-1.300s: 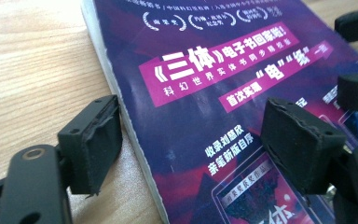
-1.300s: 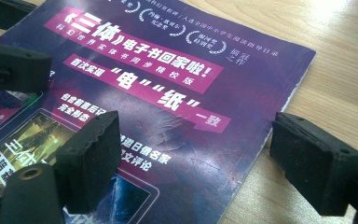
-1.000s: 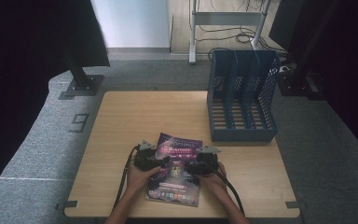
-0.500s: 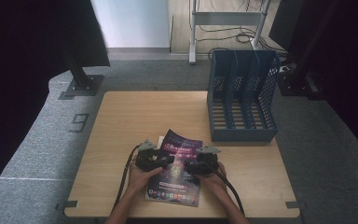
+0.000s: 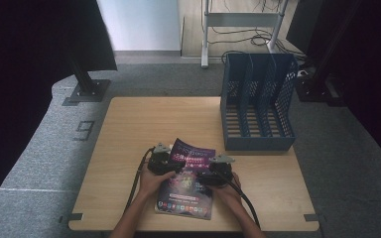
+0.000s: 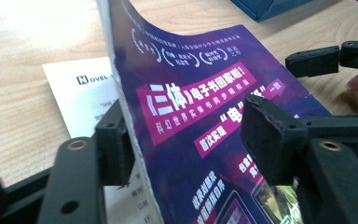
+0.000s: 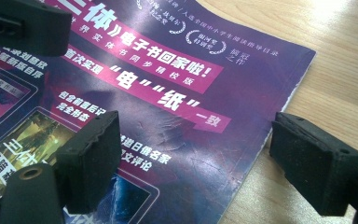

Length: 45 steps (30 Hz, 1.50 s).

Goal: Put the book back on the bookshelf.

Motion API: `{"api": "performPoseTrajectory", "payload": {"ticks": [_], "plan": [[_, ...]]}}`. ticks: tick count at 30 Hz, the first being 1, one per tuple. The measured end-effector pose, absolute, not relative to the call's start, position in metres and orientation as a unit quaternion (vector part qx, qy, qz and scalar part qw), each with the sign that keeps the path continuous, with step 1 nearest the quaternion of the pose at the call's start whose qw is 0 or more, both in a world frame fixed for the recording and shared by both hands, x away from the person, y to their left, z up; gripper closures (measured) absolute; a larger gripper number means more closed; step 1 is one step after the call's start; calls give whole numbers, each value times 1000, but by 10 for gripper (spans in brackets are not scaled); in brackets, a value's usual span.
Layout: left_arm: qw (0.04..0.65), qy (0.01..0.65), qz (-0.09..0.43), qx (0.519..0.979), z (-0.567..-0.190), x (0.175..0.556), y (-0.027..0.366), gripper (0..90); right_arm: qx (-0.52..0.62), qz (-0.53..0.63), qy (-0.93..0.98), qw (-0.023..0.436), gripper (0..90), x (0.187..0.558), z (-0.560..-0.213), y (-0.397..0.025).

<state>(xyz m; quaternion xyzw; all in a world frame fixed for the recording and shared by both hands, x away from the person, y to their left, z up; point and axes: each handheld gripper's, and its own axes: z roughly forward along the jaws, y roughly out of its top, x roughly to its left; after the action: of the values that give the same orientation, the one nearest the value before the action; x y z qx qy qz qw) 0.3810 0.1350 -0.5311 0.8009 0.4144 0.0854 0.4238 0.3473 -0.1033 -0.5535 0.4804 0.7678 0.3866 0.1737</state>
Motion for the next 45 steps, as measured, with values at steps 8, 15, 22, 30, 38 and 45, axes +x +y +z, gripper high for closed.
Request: {"api": "performPoseTrajectory", "payload": {"ticks": [8, 15, 22, 30, 38, 45], "plan": [[411, 431, 93, 798, -534, 389, 133, 422, 481, 387, 767, 174, 164, 347, -554, -103], [412, 429, 87, 799, -534, 391, 133, 496, 481, 387, 767, 173, 164, 347, -554, -103], [404, 427, 106, 802, -534, 388, 132, 632, 481, 387, 767, 173, 164, 347, -554, -103], [419, 426, 103, 795, -536, 380, 135, 768, 481, 387, 768, 173, 164, 347, -554, -103], [411, 428, 118, 796, -535, 377, 132, 785, 481, 387, 768, 174, 164, 347, -554, -103], [410, 426, 125, 797, -534, 375, 129, 807, 481, 387, 768, 173, 164, 347, -554, -103]]}}
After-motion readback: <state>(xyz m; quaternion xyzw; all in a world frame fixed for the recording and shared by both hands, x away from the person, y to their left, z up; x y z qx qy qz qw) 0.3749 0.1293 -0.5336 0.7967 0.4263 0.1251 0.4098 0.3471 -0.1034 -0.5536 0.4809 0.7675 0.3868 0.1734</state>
